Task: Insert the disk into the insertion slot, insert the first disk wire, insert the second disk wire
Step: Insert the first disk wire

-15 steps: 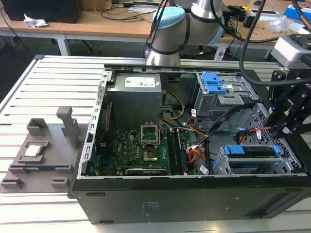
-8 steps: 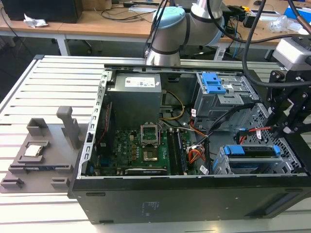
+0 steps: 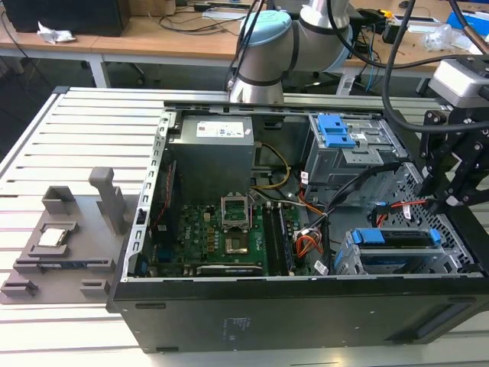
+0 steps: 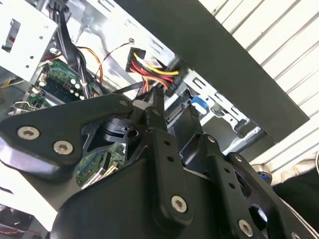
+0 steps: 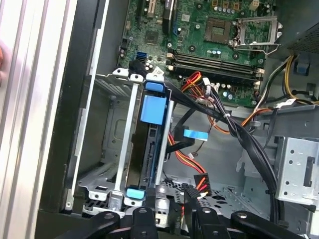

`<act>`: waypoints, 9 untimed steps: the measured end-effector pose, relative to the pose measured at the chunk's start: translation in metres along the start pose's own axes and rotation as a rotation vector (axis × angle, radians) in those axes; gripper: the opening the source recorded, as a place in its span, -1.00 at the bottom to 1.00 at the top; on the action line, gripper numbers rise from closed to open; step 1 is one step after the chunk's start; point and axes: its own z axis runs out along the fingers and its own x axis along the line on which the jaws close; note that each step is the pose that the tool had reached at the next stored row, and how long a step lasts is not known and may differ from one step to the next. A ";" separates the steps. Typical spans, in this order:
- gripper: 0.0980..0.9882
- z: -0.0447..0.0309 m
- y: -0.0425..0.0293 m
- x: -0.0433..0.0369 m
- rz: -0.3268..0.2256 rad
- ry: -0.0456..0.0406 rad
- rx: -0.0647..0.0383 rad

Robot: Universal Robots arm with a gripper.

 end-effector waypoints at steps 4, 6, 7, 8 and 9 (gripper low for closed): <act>-0.41 0.0022 -0.0058 -0.0070 -0.003 0.0068 -0.001; -0.41 0.0047 -0.0088 -0.0087 -0.005 0.0158 -0.002; -0.41 0.0055 -0.0092 -0.0087 -0.007 0.0195 -0.003; -0.41 0.0063 -0.0097 -0.0087 -0.009 0.0233 -0.003; -0.41 0.0076 -0.0103 -0.0087 -0.014 0.0292 -0.004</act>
